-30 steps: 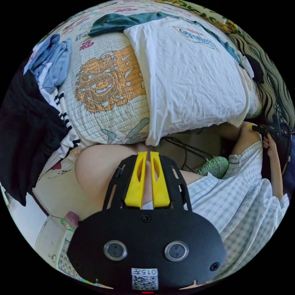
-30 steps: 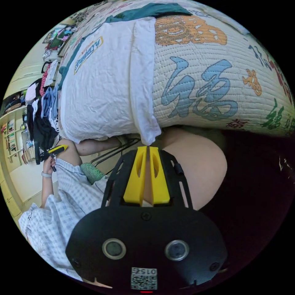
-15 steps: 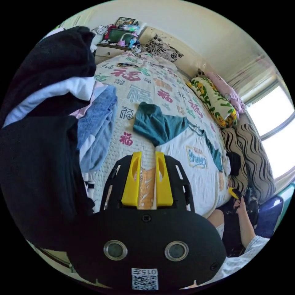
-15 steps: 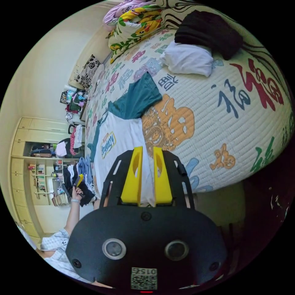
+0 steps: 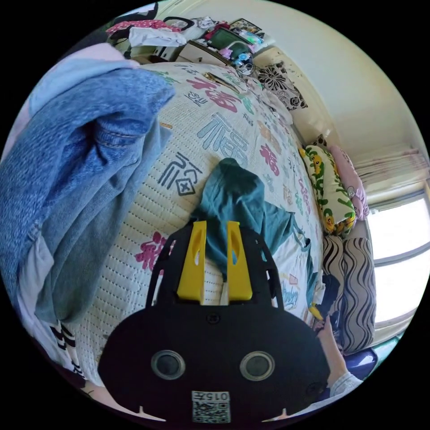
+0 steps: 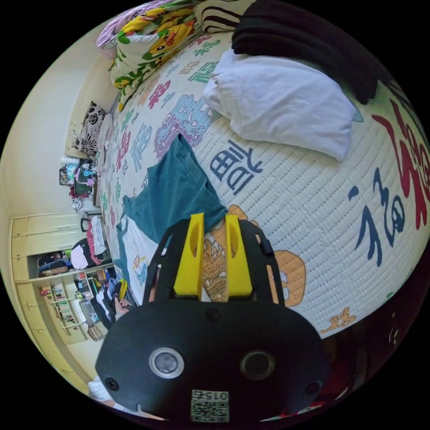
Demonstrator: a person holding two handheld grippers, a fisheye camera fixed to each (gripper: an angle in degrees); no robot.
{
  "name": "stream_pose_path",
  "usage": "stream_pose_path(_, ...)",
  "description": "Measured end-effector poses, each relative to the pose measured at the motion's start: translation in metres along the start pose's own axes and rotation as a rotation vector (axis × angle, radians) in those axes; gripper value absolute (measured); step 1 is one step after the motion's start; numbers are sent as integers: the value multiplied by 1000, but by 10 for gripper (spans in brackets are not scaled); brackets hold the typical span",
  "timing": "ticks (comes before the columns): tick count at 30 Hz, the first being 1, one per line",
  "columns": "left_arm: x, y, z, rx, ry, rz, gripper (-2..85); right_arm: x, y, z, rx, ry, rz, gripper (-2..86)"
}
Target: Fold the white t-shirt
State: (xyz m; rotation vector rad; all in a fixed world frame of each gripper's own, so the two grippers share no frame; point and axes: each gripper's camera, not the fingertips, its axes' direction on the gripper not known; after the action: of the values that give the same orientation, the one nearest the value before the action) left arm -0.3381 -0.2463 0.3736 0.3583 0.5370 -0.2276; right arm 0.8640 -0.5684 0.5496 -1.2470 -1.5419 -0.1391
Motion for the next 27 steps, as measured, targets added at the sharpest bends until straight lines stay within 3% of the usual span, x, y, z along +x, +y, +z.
stream_pose_path(4, 14, 5, 13, 9, -20, 43, -3, 1, 4, -9, 20, -26, -25, 12)
stream_pose_path(12, 32, 54, 21, 128, -13, 100, -7, 20, 41, -25, 86, -178, 5, 2)
stream_pose_path(20, 57, 83, 84, -9, -70, 27, 7, 19, 60, -20, 84, -189, 33, 8)
stream_pose_path(23, 91, 108, 93, 15, -80, 134, 24, 8, 85, -29, 150, -187, -84, 8)
stream_pose_path(27, 179, 171, 136, -169, -66, 534, 27, -39, 139, -22, 84, -134, -409, 2)
